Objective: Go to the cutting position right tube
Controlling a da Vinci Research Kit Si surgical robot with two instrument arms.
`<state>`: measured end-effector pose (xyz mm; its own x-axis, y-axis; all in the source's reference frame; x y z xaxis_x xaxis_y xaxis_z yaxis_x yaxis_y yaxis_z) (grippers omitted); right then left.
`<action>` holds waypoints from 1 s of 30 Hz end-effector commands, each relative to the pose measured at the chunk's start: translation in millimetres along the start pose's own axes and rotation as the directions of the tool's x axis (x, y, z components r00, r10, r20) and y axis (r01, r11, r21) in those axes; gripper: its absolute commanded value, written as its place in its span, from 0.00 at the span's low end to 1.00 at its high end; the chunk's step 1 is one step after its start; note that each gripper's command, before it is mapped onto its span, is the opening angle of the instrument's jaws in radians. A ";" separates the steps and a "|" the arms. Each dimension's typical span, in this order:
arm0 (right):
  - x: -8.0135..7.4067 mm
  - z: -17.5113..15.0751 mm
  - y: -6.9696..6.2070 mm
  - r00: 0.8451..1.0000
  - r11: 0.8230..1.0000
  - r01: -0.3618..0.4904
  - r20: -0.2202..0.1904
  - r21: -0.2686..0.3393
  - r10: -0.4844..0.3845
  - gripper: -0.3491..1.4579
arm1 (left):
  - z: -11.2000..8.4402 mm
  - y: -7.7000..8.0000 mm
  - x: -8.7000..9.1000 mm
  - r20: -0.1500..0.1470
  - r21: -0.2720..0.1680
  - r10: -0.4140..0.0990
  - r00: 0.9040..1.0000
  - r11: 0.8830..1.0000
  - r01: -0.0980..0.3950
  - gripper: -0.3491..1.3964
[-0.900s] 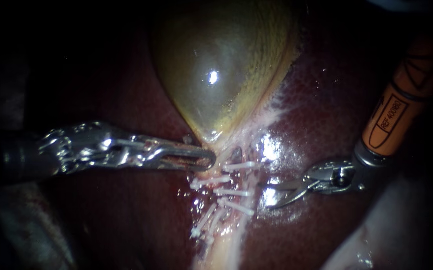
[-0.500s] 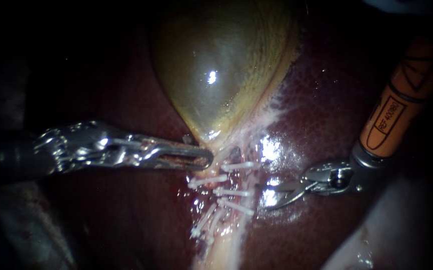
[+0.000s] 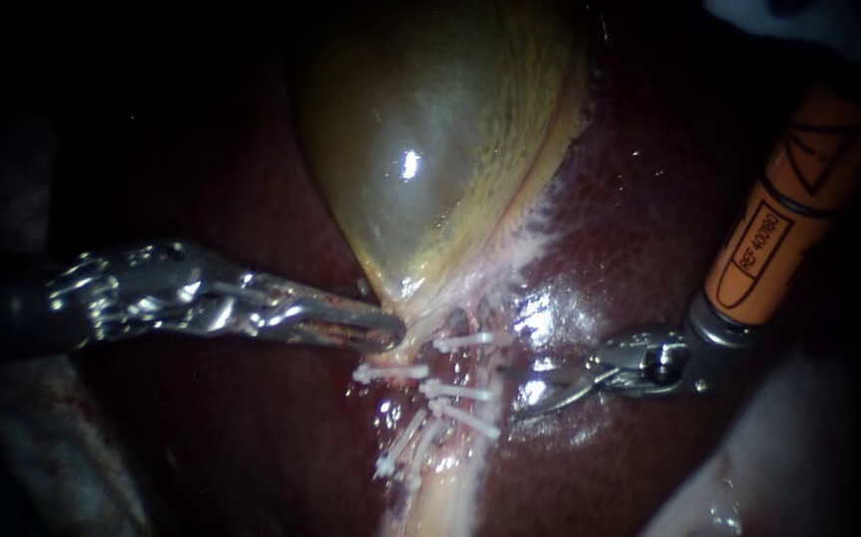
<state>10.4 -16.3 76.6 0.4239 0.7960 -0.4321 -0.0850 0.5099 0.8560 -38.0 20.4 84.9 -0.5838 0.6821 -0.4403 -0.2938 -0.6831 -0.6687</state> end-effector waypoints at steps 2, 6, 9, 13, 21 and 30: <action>-0.1 0.1 0.0 1.000 1.000 -0.023 0.001 0.003 0.023 0.78 | -0.4 0.2 0.3 0.003 0.010 0.014 1.000 1.000 -0.014 0.00; -0.4 0.3 0.2 0.999 0.999 -0.051 0.000 0.003 0.051 0.78 | -1.5 0.7 1.0 0.000 0.027 0.034 0.999 0.999 -0.034 0.00; -0.6 0.5 0.3 0.998 0.998 -0.058 0.001 0.003 0.058 0.78 | -2.5 1.0 1.5 -0.002 0.037 0.042 0.999 0.998 -0.042 0.00; -0.7 0.8 0.4 0.997 0.997 -0.073 0.004 0.002 0.073 0.78 | -3.3 1.6 2.1 -0.003 0.050 0.061 0.998 0.997 -0.061 0.00; -0.4 1.8 0.4 0.996 0.996 -0.085 0.008 -0.002 0.085 0.78 | -3.8 3.1 2.6 -0.003 0.058 0.072 0.997 0.996 -0.072 0.00; -0.1 2.6 0.6 0.996 0.996 -0.087 0.005 -0.006 0.087 0.78 | -4.0 4.2 2.9 -0.002 0.064 0.079 0.997 0.995 -0.079 0.00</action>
<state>12.8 -16.9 77.9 0.4191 0.8358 -0.3546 -0.1273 0.4408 0.8885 -37.9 20.5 78.4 -0.6031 0.6278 -0.4922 -0.2959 -0.7490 -0.5928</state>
